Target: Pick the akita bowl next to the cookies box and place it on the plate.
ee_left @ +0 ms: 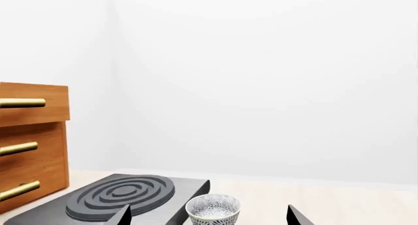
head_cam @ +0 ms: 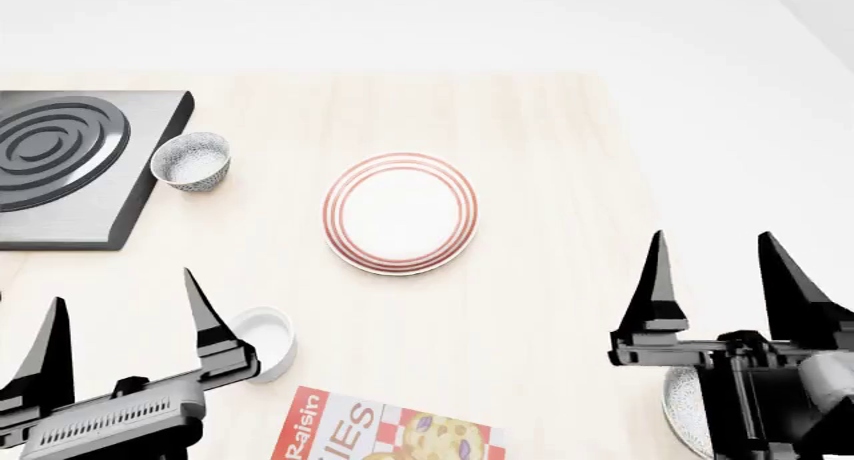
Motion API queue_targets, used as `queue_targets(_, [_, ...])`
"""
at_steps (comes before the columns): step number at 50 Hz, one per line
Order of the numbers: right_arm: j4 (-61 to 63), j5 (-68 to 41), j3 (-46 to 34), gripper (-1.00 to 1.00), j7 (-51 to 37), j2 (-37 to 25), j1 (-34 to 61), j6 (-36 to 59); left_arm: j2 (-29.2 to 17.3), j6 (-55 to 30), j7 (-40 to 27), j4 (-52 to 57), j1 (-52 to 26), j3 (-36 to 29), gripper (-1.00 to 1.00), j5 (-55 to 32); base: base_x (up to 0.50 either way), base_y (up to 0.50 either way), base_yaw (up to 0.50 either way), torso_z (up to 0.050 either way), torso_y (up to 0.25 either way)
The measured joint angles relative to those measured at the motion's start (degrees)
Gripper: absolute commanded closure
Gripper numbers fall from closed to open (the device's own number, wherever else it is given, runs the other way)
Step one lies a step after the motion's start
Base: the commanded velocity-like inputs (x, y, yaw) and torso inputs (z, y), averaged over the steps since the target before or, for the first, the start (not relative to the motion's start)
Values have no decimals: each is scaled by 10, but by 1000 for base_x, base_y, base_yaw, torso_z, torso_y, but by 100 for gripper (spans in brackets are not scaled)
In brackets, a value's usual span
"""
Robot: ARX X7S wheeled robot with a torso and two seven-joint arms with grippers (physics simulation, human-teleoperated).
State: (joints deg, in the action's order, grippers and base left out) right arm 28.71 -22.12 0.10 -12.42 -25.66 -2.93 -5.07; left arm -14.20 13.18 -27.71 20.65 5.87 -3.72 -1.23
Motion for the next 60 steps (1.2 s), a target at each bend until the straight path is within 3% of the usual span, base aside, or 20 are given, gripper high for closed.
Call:
queue_targets(12, [65,-196,156,-100,-58,-177,-9,293,-4,-11,-3,17,4,-2,-100,-2,0,0,0,0,0])
queue_targets(22, [55,-302,311,-100,-23,-272,-43,416,-8,-17,-5,26,6,-2,-100,-6,0,0,0,0,0])
queue_targets(33, [9,-355,426,-100,53,-308,-78,468,-11,-19,-6,27,5,-7,-100,-6,0,0,0,0,0])
queue_targets(41, [-47,-466,473,-100,78,-331,-76,534,-13,-24,-7,30,4,-10,-100,-5,0,0,0,0,0])
queue_targets(52, [-135,-653,498,-100,2,-340,-39,586,-16,-23,-9,27,1,-16,-100,-1,0,0,0,0,0])
queue_targets(60, [-169,-724,479,-100,-53,-350,-30,609,-17,-25,-11,27,1,-20,-100,3,0,0,0,0,0])
